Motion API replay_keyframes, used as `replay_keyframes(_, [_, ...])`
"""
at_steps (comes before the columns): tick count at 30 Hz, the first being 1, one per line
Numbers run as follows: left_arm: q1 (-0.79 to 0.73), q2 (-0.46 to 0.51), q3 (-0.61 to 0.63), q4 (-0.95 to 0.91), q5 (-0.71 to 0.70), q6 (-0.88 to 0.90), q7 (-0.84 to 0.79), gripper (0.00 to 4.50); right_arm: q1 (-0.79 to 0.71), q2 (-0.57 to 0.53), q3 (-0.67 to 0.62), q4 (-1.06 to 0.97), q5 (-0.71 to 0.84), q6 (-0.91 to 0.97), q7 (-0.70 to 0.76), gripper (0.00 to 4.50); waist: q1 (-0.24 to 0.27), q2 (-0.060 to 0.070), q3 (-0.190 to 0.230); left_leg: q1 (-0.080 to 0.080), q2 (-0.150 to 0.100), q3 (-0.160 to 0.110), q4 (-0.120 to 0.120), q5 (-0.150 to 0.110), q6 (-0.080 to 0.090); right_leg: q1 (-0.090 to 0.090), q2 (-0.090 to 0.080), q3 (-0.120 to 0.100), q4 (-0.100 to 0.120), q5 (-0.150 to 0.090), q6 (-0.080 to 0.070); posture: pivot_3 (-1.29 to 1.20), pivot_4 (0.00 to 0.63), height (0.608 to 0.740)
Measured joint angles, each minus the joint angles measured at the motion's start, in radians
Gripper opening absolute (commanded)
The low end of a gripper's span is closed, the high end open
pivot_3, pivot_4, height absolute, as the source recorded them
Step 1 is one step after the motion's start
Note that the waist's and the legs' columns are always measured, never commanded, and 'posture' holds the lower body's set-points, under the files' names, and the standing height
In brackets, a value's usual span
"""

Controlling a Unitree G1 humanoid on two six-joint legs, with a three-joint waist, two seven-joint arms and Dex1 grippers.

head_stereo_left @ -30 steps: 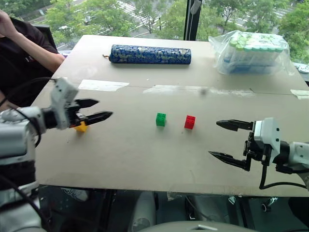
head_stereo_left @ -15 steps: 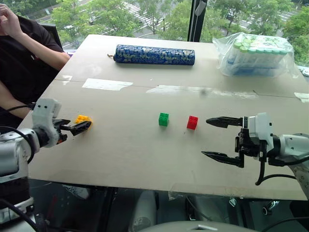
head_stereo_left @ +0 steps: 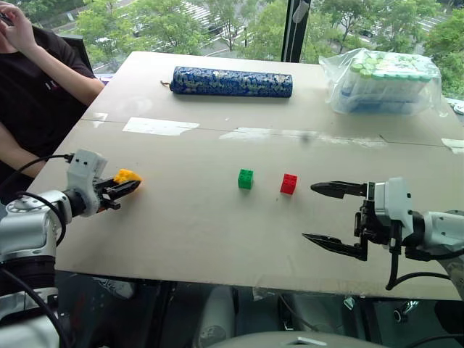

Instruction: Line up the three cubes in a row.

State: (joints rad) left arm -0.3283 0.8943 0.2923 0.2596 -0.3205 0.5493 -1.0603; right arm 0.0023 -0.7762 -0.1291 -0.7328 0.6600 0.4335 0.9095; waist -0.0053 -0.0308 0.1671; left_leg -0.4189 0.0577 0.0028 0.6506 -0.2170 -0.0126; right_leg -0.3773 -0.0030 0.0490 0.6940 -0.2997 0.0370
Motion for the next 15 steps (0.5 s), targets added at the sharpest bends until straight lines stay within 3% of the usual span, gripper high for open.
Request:
replay_keyframes(6, [-0.255,0.027,-0.242,0.203,0.082,-0.304,-0.329,1.28,0.019,-0.003,-0.012,-0.003,0.01,0.001,-0.005,4.5,-0.002,0.0,0.0,0.0,0.0,0.003,0.0,0.0,0.0,0.0,0.001,0.003,0.0,0.0,0.0,0.0,0.15,0.74])
replay_keyframes(10, [-0.457,-0.031,-0.399,0.483,0.214,-0.597,-0.48,1.28,0.032,-0.005,-0.034,-0.004,0.012,0.001,-0.013,4.5,-0.004,0.0,0.0,-0.001,-0.001,0.003,0.0,0.0,0.0,-0.001,0.002,0.003,-0.001,0.0,0.0,0.0,0.15,0.74])
replay_keyframes(15, [-0.665,-0.153,-0.492,0.763,0.328,-0.807,-0.52,1.28,0.049,-0.007,-0.048,-0.011,0.01,0.002,-0.03,4.5,-0.003,-0.001,0.0,-0.006,-0.001,0.001,0.002,0.0,0.0,-0.003,0.002,0.0,-0.002,0.0,0.001,0.0,0.15,0.74])
